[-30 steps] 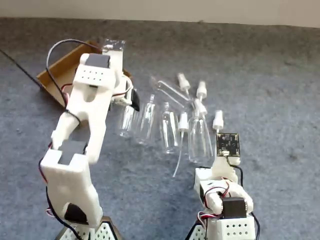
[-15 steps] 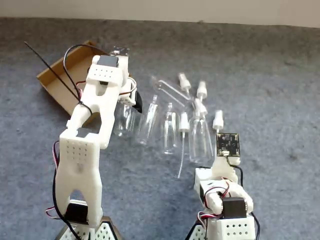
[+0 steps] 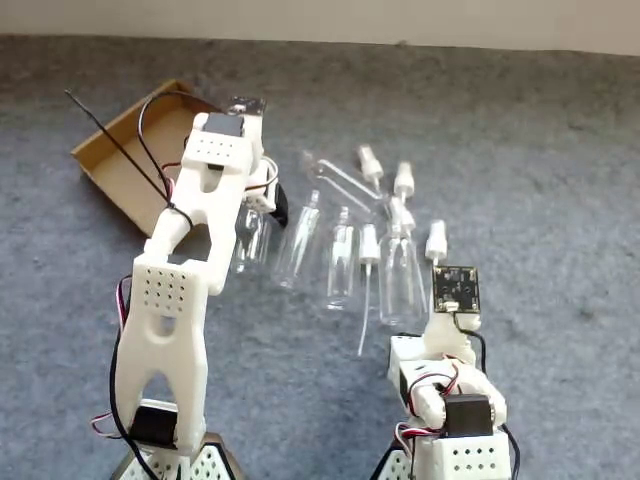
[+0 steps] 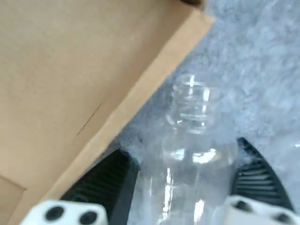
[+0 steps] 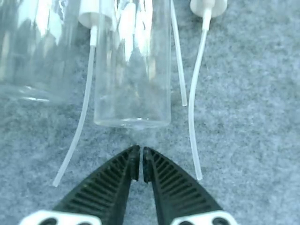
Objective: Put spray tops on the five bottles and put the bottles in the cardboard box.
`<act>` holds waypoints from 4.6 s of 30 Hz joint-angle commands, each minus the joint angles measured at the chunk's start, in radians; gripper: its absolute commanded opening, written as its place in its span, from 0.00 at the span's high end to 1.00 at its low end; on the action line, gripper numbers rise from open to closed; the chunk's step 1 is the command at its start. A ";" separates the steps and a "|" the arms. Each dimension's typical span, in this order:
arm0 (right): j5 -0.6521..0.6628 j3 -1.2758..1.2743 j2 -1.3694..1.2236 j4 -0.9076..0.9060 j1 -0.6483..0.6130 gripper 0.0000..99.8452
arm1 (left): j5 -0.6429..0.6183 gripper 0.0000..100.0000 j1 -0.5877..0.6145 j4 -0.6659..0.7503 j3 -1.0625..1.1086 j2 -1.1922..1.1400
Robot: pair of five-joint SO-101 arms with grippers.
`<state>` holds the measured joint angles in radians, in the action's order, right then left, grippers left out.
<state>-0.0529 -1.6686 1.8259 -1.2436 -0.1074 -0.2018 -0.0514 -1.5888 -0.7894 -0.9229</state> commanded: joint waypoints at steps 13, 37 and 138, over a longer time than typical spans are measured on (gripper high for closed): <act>-0.011 -0.151 0.012 -0.007 -0.010 0.98 | -0.005 0.90 -0.061 -0.155 -0.081 0.039; -0.011 -0.151 0.012 -0.007 -0.010 0.98 | -0.003 0.90 -0.208 -0.158 0.374 0.912; 0.316 1.193 -1.357 0.056 0.189 0.88 | 0.167 0.90 -0.509 0.865 2.431 2.752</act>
<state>0.3245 -0.6053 0.6122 -1.1822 0.1227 -0.0391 -0.5470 -0.7465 1.6487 1.8159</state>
